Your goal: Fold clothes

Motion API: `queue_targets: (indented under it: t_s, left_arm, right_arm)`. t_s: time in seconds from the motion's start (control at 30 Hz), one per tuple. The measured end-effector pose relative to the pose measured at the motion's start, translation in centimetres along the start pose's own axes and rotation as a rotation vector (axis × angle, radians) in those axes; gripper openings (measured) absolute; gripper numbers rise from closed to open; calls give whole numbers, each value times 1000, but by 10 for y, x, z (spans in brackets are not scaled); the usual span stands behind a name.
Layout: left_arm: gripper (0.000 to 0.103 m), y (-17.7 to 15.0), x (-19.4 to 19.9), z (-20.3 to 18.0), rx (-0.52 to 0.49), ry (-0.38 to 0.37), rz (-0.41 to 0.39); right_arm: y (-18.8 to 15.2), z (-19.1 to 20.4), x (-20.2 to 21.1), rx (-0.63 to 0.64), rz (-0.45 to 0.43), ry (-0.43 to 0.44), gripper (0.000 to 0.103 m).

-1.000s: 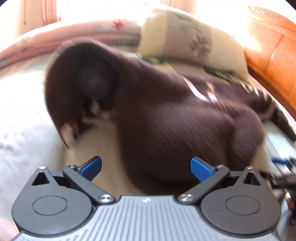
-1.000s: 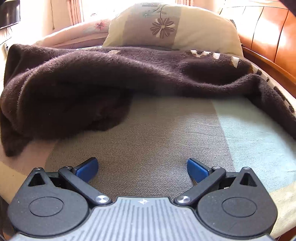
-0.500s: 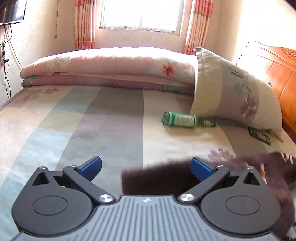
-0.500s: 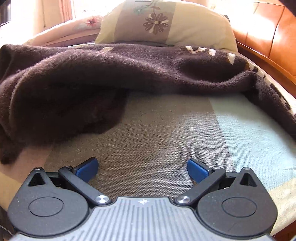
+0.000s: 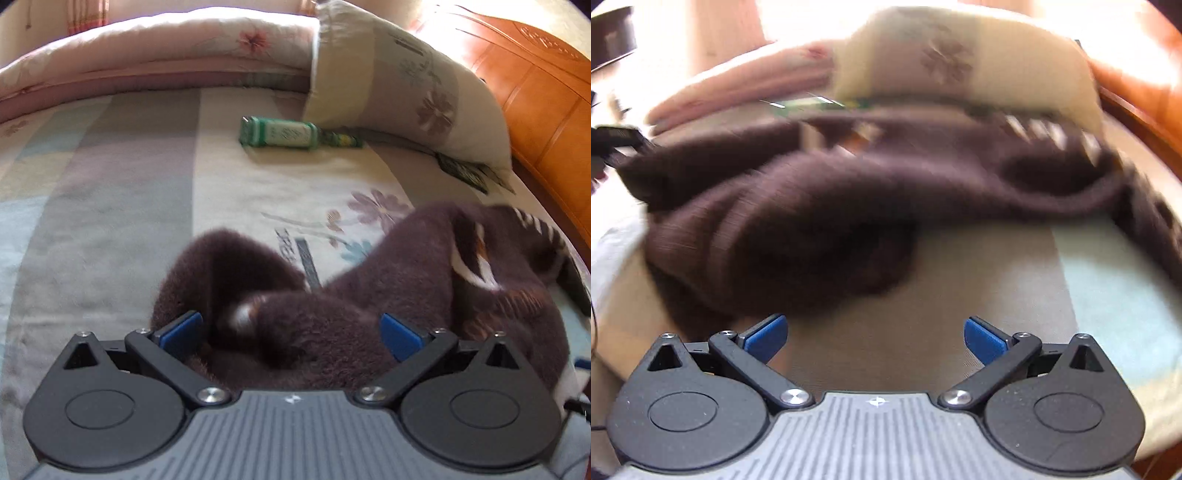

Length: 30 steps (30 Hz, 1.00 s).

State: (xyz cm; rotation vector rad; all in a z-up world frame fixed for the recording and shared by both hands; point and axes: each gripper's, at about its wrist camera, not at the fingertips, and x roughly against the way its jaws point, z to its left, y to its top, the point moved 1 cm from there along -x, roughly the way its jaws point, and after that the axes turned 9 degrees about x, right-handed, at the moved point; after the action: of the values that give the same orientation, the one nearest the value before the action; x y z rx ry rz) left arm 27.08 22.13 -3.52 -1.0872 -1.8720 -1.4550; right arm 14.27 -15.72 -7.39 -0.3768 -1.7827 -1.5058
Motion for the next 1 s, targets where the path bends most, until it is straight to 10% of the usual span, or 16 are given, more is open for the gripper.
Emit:
queue_targets:
  t_s: [0.2,0.47,0.77,1.0]
  left_arm:
    - [102,-69,-4,-32,-126,13,161]
    - [102,-16,45,-33,-159,127,-77]
    - [102,25,-36,-6,-50,329,37]
    - [102,-6,14,51,27,454,0]
  right_arm:
    - [27,52,11,152,-83,74,103]
    - [28,85,24,259,-95,100,103]
    - [23,74,32,176,-83,53,103]
    - [18,60,28,135,-69,41,103]
